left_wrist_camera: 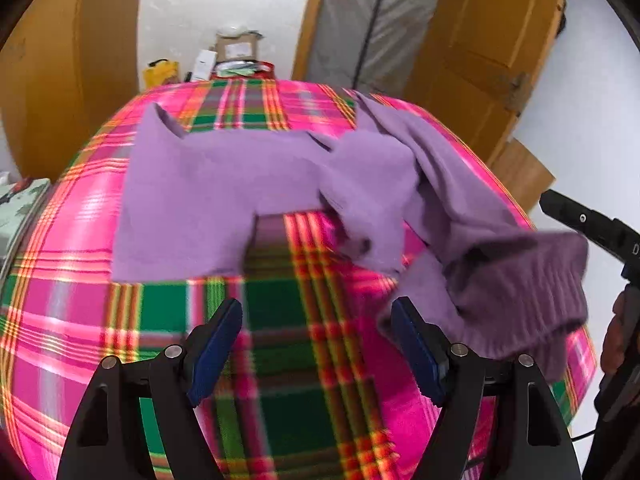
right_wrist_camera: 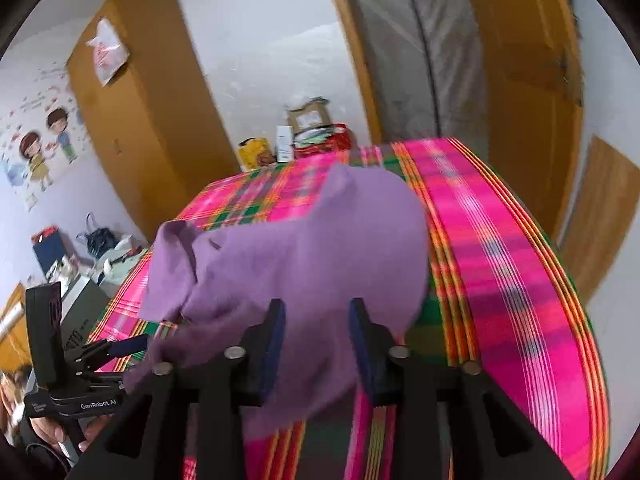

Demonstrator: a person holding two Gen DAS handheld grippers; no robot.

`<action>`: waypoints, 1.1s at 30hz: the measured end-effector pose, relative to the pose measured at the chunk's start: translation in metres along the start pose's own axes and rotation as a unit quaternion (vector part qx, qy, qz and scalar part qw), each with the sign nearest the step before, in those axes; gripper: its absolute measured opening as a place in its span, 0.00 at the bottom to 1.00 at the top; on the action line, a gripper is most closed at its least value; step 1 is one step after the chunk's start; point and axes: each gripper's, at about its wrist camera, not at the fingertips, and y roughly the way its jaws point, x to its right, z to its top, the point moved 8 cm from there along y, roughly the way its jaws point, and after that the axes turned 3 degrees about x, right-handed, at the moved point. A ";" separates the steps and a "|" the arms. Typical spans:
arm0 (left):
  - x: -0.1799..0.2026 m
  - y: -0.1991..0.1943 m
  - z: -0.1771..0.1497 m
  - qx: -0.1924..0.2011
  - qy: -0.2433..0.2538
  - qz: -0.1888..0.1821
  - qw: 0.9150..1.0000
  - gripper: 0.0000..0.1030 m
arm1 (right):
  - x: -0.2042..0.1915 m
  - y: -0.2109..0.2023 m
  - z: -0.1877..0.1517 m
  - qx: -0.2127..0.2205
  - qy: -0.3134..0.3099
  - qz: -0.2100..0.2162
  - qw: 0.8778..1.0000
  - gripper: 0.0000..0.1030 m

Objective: Fold clothes
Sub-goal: 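Lift the sweatshirt with the right gripper and shake it out over the bed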

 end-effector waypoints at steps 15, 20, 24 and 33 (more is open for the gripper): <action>-0.079 -0.002 0.014 0.010 -0.070 0.076 0.995 0.76 | -0.089 0.112 0.016 -0.114 -0.204 0.102 0.967 0.42; -0.085 0.000 0.015 0.012 -0.072 0.081 0.994 0.76 | -0.127 0.142 0.004 -0.131 -0.290 0.120 0.940 0.42; -0.095 -0.002 0.017 0.014 -0.083 0.085 0.993 0.76 | -0.139 0.176 -0.008 -0.162 -0.339 0.117 0.919 0.44; -0.110 0.000 0.016 0.012 -0.104 0.091 0.990 0.76 | -0.133 0.207 0.012 -0.168 -0.324 0.112 0.924 0.06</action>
